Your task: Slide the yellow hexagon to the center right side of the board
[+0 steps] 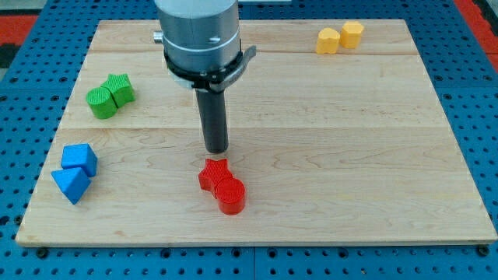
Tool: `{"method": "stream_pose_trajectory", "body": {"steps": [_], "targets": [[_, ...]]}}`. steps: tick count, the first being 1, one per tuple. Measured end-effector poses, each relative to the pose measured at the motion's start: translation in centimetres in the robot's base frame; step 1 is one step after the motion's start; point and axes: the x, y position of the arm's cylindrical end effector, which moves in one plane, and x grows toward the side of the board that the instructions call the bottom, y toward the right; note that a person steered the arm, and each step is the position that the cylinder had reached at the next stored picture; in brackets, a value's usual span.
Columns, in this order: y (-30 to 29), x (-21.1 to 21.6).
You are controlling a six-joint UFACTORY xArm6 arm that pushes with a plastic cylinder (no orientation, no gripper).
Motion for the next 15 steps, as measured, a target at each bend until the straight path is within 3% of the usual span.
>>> {"method": "stream_pose_trajectory", "body": {"steps": [3,5,7,9,11,13,15], "targets": [[10.1,-5.2],[19.7,-13.1],[22.2,-15.4],[28.5,-19.5],[26.0,-25.8],[18.5,-22.5],[16.5,-19.6]]}}
